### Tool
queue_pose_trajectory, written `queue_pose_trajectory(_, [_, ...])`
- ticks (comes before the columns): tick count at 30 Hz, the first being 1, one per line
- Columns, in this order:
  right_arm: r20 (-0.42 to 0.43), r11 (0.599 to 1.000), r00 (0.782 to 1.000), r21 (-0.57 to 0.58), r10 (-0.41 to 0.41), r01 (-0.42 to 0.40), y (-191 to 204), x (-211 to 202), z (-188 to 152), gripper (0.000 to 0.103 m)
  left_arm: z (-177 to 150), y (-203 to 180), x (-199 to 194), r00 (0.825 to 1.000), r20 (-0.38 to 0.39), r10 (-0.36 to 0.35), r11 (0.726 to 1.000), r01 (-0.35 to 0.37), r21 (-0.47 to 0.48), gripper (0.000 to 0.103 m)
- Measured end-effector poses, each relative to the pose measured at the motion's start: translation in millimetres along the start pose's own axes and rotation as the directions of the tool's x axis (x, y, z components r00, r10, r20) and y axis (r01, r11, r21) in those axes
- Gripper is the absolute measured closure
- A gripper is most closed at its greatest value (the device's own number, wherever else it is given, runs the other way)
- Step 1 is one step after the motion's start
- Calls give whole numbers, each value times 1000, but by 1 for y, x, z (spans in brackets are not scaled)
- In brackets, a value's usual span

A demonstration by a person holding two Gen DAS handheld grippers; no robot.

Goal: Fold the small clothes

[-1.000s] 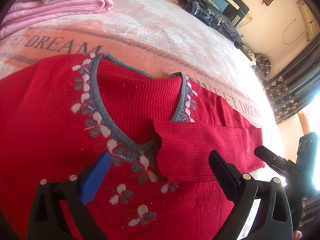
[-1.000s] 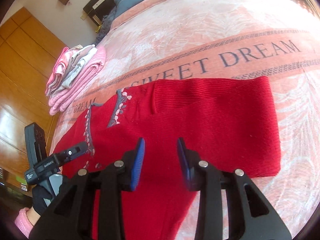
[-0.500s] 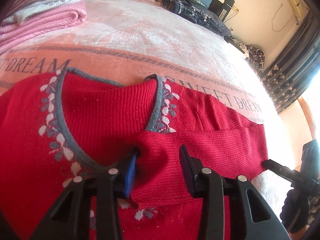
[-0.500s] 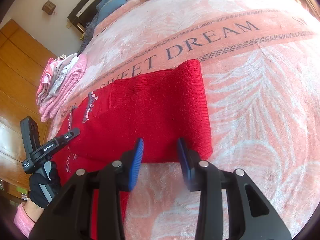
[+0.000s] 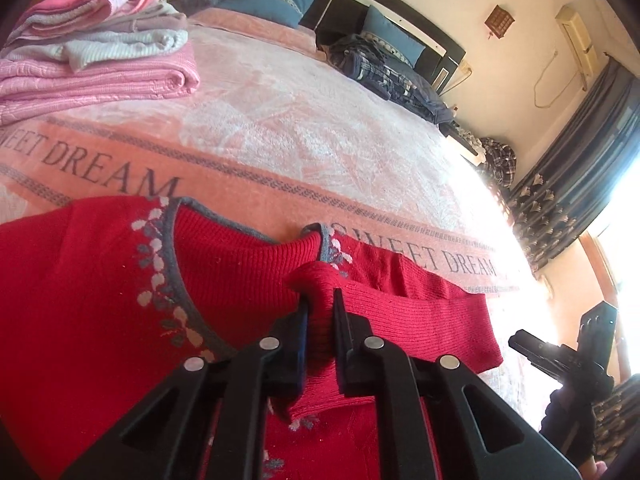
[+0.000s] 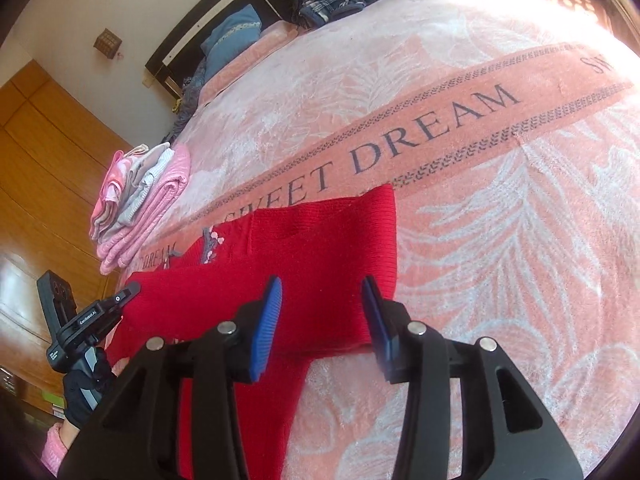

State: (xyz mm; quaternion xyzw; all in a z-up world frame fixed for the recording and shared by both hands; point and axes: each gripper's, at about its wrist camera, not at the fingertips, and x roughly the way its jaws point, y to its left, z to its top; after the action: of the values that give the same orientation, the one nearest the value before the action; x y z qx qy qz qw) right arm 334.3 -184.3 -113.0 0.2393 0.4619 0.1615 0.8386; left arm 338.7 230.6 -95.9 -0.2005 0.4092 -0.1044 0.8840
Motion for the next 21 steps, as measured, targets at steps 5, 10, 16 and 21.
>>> queue_pose_trajectory(5, [-20, 1000, 1000, 19, 13, -13, 6, 13, 3, 61, 15, 42, -29, 998, 45, 52, 998, -50, -45, 93])
queue_pose_trajectory(10, [-72, 999, 997, -26, 19, -21, 30, 36, -3, 61, 23, 87, -48, 994, 57, 96, 990, -89, -109, 93])
queue_pose_trajectory(16, [-125, 996, 992, -90, 16, -27, 58, 59, -11, 58, 24, 119, -59, 986, 64, 153, 981, -144, -130, 94])
queue_pose_trajectory(21, [-124, 994, 992, -111, -5, -9, 65, 67, -14, 58, 21, 144, -58, 987, 37, 156, 975, -147, -168, 94])
